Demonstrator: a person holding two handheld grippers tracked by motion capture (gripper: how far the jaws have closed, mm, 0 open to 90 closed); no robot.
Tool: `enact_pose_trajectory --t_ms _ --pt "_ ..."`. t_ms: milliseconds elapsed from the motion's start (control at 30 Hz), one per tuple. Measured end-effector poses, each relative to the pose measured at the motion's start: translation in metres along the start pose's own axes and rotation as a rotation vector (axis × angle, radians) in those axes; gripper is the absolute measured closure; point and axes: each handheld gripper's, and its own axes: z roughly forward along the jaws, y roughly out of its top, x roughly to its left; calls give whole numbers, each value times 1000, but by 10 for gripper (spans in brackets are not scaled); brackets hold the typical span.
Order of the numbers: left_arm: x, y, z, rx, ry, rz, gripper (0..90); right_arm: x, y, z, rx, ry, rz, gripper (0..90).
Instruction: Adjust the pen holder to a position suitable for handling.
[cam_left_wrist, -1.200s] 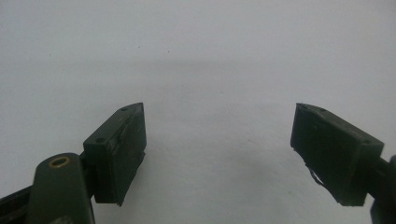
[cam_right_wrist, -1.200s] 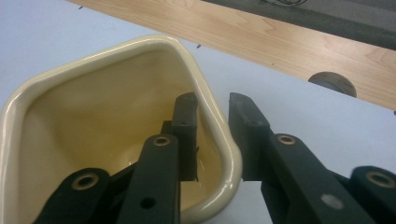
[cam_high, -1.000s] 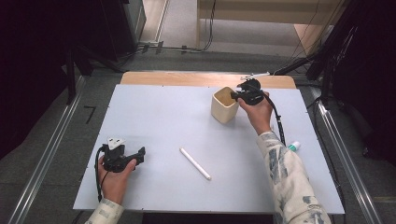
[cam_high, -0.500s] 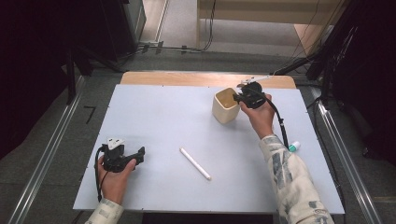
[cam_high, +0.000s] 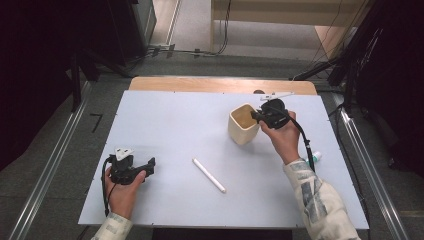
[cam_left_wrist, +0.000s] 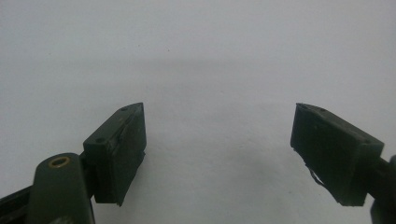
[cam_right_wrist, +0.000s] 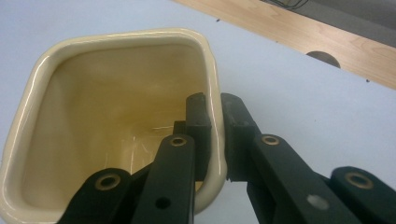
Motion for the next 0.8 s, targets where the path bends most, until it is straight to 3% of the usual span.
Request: enact_pose_trajectory --t_ms 367,667,800 --pt "-1 0 1 3 3 2 192 13 -30 -14 42 48 -6 805" --pt "-2 0 1 6 5 6 192 18 -35 -18 48 76 -6 802" --pt "-2 -1 1 10 5 7 192 15 -37 -17 33 99 17 793"
